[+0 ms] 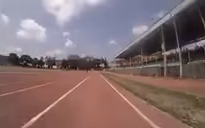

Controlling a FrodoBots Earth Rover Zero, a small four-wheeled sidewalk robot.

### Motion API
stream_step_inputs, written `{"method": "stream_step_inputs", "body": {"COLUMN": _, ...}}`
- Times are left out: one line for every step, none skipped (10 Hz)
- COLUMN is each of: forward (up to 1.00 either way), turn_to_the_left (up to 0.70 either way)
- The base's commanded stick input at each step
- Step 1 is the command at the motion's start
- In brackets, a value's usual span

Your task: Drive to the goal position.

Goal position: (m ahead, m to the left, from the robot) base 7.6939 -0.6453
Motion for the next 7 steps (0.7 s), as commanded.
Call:
{"method": "stream_step_inputs", "body": {"forward": 0.70, "turn_to_the_left": 0.00}}
{"method": "stream_step_inputs", "body": {"forward": 0.70, "turn_to_the_left": 0.00}}
{"method": "stream_step_inputs", "body": {"forward": 0.70, "turn_to_the_left": 0.00}}
{"method": "stream_step_inputs", "body": {"forward": 0.70, "turn_to_the_left": 0.00}}
{"method": "stream_step_inputs", "body": {"forward": 0.70, "turn_to_the_left": 0.00}}
{"method": "stream_step_inputs", "body": {"forward": 0.70, "turn_to_the_left": 0.00}}
{"method": "stream_step_inputs", "body": {"forward": 0.70, "turn_to_the_left": 0.00}}
